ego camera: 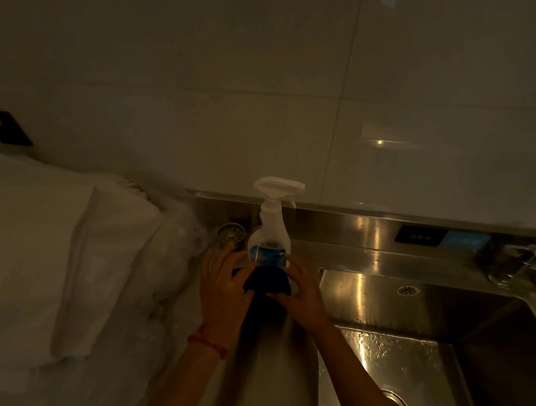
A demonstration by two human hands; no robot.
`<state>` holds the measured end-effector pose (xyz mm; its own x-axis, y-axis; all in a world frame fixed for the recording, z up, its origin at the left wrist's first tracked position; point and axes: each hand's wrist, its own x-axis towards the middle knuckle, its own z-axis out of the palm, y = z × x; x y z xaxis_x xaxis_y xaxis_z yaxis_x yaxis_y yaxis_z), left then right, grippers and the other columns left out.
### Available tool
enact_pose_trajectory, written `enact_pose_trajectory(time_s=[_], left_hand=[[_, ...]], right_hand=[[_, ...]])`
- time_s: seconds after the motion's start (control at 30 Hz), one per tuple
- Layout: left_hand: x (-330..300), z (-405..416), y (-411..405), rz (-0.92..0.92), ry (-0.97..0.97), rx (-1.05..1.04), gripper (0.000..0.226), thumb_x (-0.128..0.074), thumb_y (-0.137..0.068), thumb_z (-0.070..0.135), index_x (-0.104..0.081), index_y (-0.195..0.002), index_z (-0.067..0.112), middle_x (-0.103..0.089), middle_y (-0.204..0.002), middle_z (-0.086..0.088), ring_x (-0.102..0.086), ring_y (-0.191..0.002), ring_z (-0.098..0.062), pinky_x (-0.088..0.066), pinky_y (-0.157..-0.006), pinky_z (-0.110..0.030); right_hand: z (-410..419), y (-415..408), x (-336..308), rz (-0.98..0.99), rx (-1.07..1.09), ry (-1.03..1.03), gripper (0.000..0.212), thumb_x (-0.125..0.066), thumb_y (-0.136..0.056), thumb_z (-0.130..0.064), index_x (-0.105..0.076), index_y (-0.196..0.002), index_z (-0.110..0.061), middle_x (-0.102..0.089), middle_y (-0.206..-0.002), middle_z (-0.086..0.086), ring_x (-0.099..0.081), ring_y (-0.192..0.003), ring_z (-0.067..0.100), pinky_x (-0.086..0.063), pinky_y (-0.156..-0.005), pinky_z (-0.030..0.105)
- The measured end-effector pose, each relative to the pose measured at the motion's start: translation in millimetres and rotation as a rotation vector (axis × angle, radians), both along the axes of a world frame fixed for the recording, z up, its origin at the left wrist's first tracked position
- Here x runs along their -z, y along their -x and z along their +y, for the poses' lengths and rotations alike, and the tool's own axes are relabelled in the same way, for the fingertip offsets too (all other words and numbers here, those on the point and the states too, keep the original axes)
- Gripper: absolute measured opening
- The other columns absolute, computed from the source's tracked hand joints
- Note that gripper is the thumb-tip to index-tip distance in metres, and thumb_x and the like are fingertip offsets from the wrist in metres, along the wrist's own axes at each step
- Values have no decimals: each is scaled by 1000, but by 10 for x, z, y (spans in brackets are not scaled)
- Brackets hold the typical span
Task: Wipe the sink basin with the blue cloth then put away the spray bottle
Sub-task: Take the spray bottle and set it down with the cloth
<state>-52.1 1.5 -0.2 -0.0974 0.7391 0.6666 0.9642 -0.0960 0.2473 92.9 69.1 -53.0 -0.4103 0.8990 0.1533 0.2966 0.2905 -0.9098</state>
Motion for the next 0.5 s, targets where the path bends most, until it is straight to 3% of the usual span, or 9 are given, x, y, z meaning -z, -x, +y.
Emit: enact_pose_trajectory(time_s=[0.07,0.1,0.17,0.23,0.27,0.33,0.4,0.5], left_hand=[[12,-2,6,0,-11,-5,42,-88,-40,0,-72,-80,1,-70,-93,-22,-44,-106,-29,-46,-82,-64],[14,-6,7,-7,-28,-4,32,-82,-50,2,-72,-80,0,-70,-94,-22,-44,-106,-28,-44,-84,-65],[26,-4,20,-11,-80,-7,21,-61,-67,12,-72,-81,0,-70,-94,-22,-44,-107,-28,-41,-86,-67],[55,5,46,1,-100,-11,23,-57,-70,14,-72,-80,-1,-70,-93,-22,-45,-106,-29,-40,-87,-66],[87,10,61,16,-104,-11,17,-66,-67,10,-72,-80,0,-70,-93,-22,-45,-107,-29,-41,-89,-64],[160,17,74,30,-80,-26,33,-83,-51,-1,-73,-82,2,-70,-94,-22,-45,-108,-29,-36,-99,-54],[258,-2,73,37,-59,-27,42,-87,-44,-2,-73,-84,3,-70,-95,-21,-45,-109,-29,-22,-106,-44],[380,-48,54,36,-33,-12,46,-90,-41,1,-73,-84,3,-69,-98,-23,-45,-110,-31,-17,-108,-43]], right_hand=[[18,-20,-3,-27,22,-48,45,-76,-77,-8,-61,-119,-7,-38,-144,4,-40,-132,21,-32,-102,7],[25,-29,-3,-42,28,-80,42,-76,-78,-10,-62,-117,-5,-40,-142,3,-40,-131,21,-32,-100,4],[38,-39,-10,-74,38,-151,40,-76,-79,-14,-63,-116,-8,-42,-142,8,-40,-132,24,-36,-108,23],[34,-40,-20,-66,73,-177,48,-76,-78,-15,-57,-122,-13,-44,-142,14,-40,-132,30,-37,-109,45],[39,-37,-12,-66,89,-205,49,-77,-77,-14,-56,-122,-15,-45,-140,16,-41,-131,32,-36,-109,48],[51,-26,20,-137,100,-309,41,-77,-76,-16,-64,-114,-10,-47,-138,18,-41,-131,35,-35,-109,45],[60,-11,65,-179,103,-385,37,-75,-74,-17,-69,-108,-6,-52,-132,23,-46,-124,41,-39,-103,49],[62,7,160,-196,128,-511,34,-66,-70,-18,-72,-100,-4,-58,-119,30,-55,-110,50,-47,-89,55]])
